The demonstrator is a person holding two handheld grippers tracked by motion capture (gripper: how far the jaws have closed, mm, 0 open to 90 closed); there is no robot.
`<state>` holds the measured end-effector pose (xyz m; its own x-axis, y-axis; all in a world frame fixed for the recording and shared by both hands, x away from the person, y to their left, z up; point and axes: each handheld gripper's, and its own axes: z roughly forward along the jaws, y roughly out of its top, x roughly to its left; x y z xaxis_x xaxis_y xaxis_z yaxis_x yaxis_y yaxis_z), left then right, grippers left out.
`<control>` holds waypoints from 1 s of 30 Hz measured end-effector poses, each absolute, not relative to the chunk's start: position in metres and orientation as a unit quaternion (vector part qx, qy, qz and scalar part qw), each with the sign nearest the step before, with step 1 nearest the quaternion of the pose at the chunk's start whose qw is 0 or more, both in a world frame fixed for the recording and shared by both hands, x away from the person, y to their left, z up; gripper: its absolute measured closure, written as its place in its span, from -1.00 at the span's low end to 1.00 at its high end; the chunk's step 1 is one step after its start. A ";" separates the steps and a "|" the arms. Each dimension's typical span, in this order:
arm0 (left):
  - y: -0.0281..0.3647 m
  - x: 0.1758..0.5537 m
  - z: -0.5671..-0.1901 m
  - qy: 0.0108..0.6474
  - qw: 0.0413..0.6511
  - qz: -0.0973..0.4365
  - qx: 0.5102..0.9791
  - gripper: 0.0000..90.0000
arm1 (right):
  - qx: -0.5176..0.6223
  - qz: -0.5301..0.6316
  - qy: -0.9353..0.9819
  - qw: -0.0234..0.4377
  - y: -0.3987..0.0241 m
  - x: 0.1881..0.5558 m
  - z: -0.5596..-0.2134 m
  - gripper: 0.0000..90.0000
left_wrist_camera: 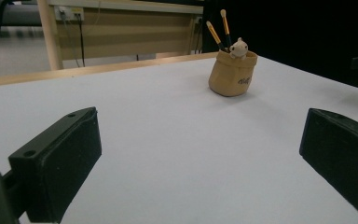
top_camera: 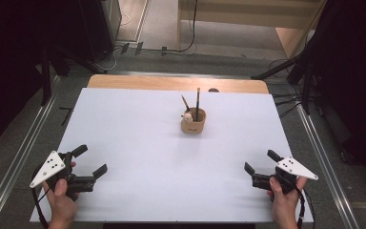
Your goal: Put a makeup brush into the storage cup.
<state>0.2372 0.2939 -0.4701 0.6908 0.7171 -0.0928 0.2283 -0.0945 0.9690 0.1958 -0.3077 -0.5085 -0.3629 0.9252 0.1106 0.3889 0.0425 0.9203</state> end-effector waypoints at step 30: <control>0.293 0.238 -0.471 0.334 0.585 0.206 0.710 -1.00 | 0.506 0.479 0.665 0.271 -0.335 0.174 -0.513 -1.00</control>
<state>0.2378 0.2933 -0.4707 0.6920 0.7152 -0.0981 0.2324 -0.0920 0.9683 0.1737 -0.3352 -0.5132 -0.3415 0.9316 0.1247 0.4137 0.0298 0.9099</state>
